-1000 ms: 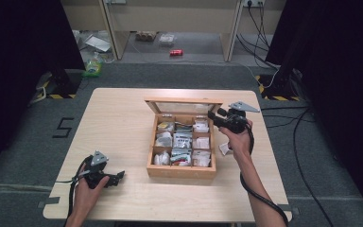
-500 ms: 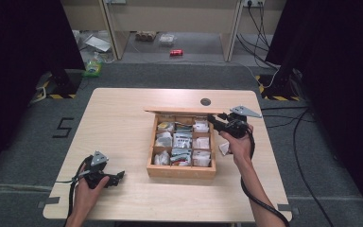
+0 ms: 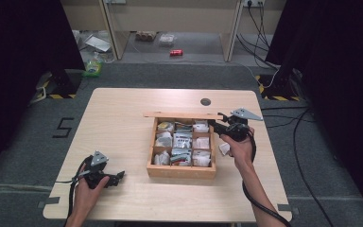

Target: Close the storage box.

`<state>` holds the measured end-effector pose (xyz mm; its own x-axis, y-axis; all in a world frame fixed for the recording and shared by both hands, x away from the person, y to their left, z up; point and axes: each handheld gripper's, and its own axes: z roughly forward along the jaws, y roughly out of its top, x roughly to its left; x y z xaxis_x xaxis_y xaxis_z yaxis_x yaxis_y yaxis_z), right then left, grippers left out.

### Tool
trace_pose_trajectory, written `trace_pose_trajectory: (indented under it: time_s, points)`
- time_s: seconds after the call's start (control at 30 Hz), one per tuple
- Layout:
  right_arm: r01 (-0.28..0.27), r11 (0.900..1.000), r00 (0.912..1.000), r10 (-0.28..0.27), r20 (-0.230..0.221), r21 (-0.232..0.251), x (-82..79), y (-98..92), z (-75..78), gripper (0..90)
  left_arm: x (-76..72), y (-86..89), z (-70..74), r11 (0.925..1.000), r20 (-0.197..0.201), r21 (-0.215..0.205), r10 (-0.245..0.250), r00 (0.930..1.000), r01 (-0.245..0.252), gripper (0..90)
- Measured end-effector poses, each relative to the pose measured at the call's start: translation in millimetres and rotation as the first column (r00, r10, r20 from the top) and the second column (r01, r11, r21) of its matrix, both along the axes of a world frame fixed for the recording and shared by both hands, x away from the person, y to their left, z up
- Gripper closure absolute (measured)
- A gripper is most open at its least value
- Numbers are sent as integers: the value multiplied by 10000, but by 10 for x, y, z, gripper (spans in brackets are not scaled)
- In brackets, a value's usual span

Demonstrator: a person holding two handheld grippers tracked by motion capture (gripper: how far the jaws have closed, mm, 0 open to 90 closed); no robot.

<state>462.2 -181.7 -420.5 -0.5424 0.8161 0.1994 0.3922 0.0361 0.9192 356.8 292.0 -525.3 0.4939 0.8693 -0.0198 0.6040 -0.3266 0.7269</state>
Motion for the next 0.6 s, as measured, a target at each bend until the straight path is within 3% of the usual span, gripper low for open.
trace_pose_trajectory:
  time_s: [0.6]
  points:
    - [-250, 9996, 9997, 249, -53, -135, -124, -9, -8, 464, -4, 0, 0, 10000, 0, 13, 3, 10000, -3, 0]
